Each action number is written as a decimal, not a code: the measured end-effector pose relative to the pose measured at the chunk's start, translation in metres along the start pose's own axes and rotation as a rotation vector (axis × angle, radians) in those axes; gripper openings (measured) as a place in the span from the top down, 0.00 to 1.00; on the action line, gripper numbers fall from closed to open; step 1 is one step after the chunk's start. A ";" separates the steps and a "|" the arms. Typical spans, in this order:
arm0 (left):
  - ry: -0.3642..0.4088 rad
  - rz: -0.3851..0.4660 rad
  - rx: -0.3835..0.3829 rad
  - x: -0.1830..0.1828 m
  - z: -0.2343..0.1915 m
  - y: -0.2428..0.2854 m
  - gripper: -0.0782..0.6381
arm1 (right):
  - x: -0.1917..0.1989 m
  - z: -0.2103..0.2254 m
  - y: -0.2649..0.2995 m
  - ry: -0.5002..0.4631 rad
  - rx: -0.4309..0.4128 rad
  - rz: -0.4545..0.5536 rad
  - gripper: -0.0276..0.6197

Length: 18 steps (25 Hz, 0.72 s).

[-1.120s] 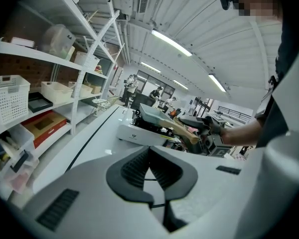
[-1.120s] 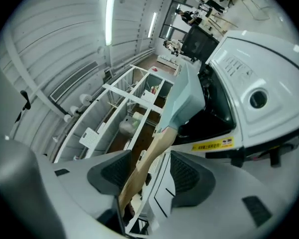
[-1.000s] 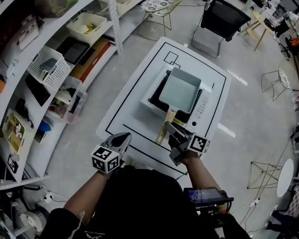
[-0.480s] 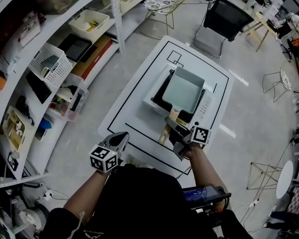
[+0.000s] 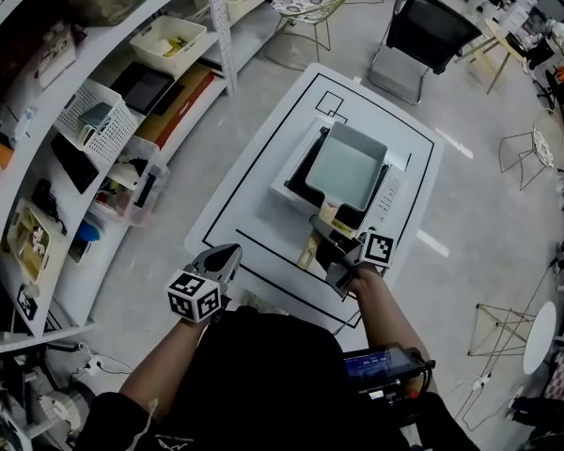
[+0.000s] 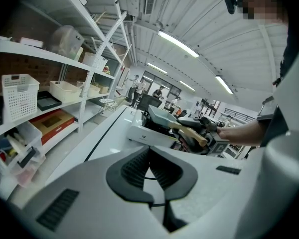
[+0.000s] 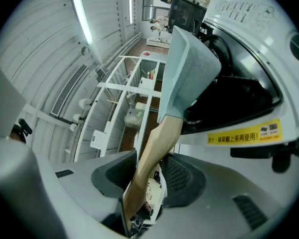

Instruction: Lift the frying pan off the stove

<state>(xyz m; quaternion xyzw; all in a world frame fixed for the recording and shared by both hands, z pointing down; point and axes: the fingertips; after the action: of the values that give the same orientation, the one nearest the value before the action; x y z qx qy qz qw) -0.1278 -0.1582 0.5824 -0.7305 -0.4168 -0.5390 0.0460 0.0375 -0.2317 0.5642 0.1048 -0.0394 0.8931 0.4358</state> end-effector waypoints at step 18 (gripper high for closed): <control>0.009 -0.020 -0.022 0.003 0.003 -0.008 0.88 | 0.000 0.000 0.002 -0.005 0.011 0.011 0.70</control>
<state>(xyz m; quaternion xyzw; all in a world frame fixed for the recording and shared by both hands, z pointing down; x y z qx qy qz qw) -0.1299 -0.1500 0.5802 -0.7243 -0.4182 -0.5471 0.0345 0.0359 -0.2326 0.5645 0.1094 -0.0361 0.8953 0.4302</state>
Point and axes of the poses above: the fingertips, and each gripper's own axes: y forward along the fingers, z to its right, x out of its underside, and after that the axes turned 3 degrees about z, right-handed
